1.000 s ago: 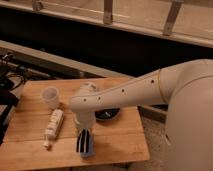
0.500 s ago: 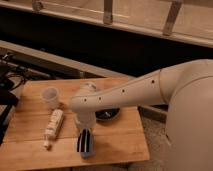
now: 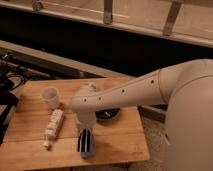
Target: Place the eraser on the white sponge
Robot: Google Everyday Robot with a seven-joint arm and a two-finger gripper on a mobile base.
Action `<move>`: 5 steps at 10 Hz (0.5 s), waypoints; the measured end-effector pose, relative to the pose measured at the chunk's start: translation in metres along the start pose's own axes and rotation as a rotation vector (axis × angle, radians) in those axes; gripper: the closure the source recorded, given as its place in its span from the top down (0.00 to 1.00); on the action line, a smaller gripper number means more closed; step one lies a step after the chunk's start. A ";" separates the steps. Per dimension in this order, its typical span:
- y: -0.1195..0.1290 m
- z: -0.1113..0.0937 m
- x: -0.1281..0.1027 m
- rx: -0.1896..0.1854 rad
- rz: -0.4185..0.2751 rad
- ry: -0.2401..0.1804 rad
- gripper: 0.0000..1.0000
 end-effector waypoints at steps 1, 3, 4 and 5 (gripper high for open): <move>0.000 0.000 0.000 0.001 -0.001 -0.001 0.08; 0.000 0.000 0.000 0.002 -0.005 -0.002 0.18; 0.003 0.006 0.001 0.007 -0.030 0.024 0.20; 0.006 0.017 0.003 0.008 -0.046 0.056 0.14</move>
